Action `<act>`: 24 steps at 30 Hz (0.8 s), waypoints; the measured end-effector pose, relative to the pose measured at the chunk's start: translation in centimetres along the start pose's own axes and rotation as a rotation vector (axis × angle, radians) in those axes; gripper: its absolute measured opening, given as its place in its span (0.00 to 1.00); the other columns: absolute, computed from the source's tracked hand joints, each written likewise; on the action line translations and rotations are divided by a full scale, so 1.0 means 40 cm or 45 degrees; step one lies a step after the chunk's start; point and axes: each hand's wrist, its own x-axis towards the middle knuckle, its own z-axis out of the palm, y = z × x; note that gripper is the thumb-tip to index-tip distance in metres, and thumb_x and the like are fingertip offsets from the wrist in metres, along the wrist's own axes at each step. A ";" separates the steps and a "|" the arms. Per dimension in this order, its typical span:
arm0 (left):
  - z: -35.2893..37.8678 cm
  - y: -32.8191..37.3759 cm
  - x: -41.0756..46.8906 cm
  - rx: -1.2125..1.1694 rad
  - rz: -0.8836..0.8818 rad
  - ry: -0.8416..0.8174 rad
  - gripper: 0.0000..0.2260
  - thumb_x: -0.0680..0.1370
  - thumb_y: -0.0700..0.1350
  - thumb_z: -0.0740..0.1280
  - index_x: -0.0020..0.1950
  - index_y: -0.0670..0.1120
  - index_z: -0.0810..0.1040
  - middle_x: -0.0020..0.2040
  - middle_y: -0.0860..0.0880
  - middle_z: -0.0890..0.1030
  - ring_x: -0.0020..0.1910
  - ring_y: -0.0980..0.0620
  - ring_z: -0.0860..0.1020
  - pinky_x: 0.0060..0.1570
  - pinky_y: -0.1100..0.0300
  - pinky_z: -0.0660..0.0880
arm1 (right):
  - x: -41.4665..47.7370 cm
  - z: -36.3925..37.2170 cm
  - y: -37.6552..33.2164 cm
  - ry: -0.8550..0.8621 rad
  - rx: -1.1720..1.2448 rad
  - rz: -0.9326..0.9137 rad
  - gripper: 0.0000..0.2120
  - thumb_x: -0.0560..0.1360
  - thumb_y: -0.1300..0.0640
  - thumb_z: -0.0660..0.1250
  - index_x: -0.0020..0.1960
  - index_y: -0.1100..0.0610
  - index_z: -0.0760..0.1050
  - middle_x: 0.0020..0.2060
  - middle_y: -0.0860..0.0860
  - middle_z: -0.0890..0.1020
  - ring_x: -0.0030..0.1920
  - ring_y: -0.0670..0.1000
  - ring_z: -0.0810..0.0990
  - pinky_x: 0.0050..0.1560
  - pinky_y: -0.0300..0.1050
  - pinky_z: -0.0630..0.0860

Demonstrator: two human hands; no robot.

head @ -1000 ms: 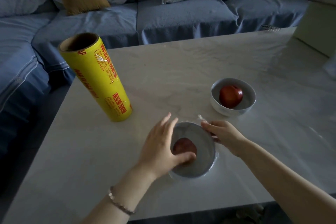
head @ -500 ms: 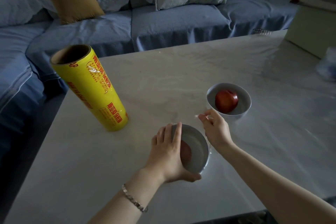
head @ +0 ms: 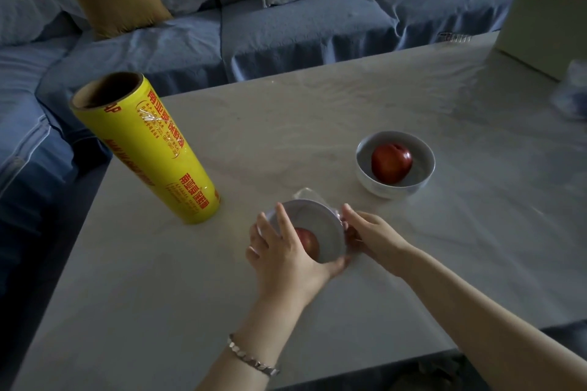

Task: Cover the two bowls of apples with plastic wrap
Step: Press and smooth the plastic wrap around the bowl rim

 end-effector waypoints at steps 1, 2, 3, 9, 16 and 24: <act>0.001 0.004 -0.005 -0.029 -0.055 0.012 0.60 0.58 0.73 0.66 0.75 0.45 0.38 0.75 0.37 0.46 0.74 0.38 0.47 0.70 0.43 0.54 | 0.003 0.006 0.002 -0.020 -0.039 -0.038 0.17 0.77 0.47 0.59 0.43 0.60 0.75 0.32 0.51 0.75 0.32 0.47 0.73 0.36 0.37 0.70; 0.002 0.004 -0.009 -0.050 -0.088 0.012 0.60 0.58 0.74 0.66 0.75 0.45 0.38 0.76 0.37 0.45 0.75 0.38 0.47 0.70 0.42 0.54 | 0.008 0.014 0.000 -0.027 -0.072 -0.059 0.16 0.78 0.48 0.60 0.45 0.61 0.75 0.33 0.52 0.75 0.34 0.48 0.73 0.37 0.39 0.69; 0.002 0.001 -0.012 -0.057 -0.096 0.002 0.60 0.59 0.74 0.66 0.75 0.45 0.38 0.76 0.37 0.45 0.75 0.37 0.47 0.70 0.42 0.54 | 0.012 0.024 -0.006 -0.026 -0.103 -0.066 0.15 0.78 0.49 0.60 0.45 0.60 0.75 0.33 0.52 0.74 0.34 0.48 0.72 0.37 0.40 0.69; -0.033 -0.063 0.019 0.048 0.177 -0.197 0.61 0.58 0.71 0.70 0.75 0.50 0.35 0.76 0.46 0.36 0.75 0.41 0.37 0.72 0.42 0.45 | 0.043 0.038 -0.047 -0.041 -0.183 0.008 0.12 0.76 0.52 0.64 0.41 0.61 0.76 0.28 0.51 0.71 0.30 0.48 0.69 0.37 0.42 0.69; -0.043 -0.086 0.072 0.217 0.540 -0.183 0.61 0.58 0.72 0.69 0.74 0.51 0.33 0.77 0.49 0.40 0.76 0.45 0.43 0.73 0.49 0.44 | 0.035 0.064 -0.059 0.289 -0.277 -0.397 0.11 0.79 0.59 0.59 0.37 0.56 0.67 0.28 0.50 0.71 0.28 0.46 0.68 0.30 0.32 0.67; -0.041 -0.090 0.075 0.200 0.540 -0.177 0.60 0.58 0.73 0.67 0.73 0.53 0.31 0.76 0.50 0.41 0.75 0.45 0.44 0.73 0.50 0.45 | 0.064 0.021 -0.077 0.504 -0.517 -0.469 0.11 0.77 0.55 0.61 0.36 0.51 0.66 0.30 0.47 0.71 0.30 0.47 0.68 0.29 0.37 0.66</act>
